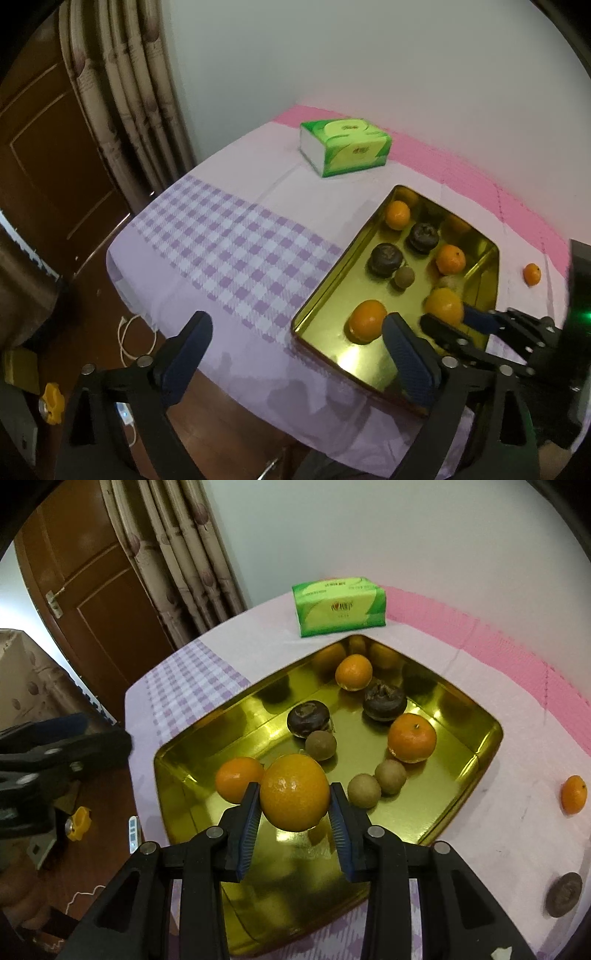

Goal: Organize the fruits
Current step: 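Carry the yellow orange into the gold tray and open the right gripper, then move both grippers back toward the remaining fruit pile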

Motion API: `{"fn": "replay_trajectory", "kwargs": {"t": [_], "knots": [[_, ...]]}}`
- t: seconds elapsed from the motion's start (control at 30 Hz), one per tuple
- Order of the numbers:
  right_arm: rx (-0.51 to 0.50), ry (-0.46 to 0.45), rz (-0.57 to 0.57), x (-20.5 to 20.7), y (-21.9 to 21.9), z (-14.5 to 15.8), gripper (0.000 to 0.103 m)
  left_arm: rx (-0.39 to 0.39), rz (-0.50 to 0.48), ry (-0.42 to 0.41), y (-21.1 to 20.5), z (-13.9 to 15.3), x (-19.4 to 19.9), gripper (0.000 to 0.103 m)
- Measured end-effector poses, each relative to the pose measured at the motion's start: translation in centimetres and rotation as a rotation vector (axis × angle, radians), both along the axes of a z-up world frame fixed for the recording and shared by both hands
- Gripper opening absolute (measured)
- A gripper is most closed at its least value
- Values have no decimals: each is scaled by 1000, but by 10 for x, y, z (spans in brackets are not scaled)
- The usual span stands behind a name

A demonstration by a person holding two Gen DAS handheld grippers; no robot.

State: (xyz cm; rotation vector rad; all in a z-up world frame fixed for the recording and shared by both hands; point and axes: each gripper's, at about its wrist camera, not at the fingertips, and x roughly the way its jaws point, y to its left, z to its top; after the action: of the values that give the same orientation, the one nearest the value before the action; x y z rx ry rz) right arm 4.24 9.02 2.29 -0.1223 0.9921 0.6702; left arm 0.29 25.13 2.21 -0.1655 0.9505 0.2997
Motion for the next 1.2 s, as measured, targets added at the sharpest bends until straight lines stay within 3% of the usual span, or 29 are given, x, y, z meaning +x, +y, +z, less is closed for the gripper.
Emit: {"fn": "replay_trajectory", "kwargs": {"t": [0.37, 0.8, 1.03, 1.2], "knots": [[-21, 23, 7, 4, 8, -12, 34, 2, -25, -21, -5, 1, 1, 96], [34, 23, -16, 4, 2, -5, 35, 26, -64, -21, -13, -2, 4, 96], [86, 13, -80, -2, -23, 8, 54, 34, -96, -25, -21, -4, 5, 96], [142, -2, -193, -14, -74, 16, 63, 14, -137, -25, -27, -7, 6, 96]]}}
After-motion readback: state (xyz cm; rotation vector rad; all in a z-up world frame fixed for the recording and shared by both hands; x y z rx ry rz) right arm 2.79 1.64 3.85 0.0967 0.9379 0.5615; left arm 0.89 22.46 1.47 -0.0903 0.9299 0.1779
